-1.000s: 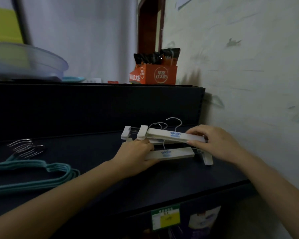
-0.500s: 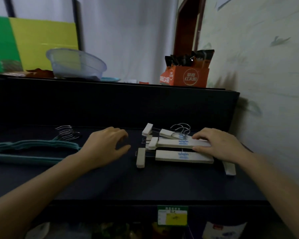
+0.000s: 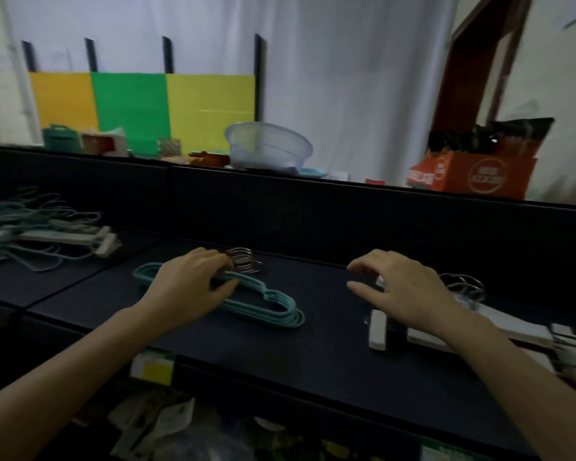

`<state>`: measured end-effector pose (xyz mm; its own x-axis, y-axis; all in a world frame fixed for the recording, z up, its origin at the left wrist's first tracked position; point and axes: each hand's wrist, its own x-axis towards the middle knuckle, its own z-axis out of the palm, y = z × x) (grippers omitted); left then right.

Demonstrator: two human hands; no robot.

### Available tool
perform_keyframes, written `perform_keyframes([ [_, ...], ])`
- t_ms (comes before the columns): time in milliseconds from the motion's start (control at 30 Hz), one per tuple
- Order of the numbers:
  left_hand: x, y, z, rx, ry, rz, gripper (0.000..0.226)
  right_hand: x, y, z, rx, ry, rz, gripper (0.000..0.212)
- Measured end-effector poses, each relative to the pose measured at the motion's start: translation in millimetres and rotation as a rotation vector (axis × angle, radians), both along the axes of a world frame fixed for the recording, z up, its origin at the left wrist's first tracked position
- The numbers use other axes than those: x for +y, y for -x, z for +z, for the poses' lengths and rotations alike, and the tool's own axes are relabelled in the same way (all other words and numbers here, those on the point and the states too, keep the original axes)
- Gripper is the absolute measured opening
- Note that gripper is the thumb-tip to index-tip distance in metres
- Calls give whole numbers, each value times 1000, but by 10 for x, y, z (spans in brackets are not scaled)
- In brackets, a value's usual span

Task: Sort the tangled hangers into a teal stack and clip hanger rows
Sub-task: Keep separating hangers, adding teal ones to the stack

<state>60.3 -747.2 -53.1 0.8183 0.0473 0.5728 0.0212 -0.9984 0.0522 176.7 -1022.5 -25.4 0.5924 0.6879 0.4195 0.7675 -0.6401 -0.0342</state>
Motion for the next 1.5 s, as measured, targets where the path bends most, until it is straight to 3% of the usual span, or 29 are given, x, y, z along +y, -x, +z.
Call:
perform_keyframes([
  [300,1239,738,22,42,55,181,32,1387,407,33,29,-27,149,32],
  [833,3325,1885,-98,54,72,323,25,3751,1146,-77,48,52,301,31],
  [1100,4041,2016,-213,35,92,395,27,4676,1116,-3,25,88,360,29],
  [1500,5460,1684,-30,-4,45,325,24,6095,574,175,62,150,263,41],
])
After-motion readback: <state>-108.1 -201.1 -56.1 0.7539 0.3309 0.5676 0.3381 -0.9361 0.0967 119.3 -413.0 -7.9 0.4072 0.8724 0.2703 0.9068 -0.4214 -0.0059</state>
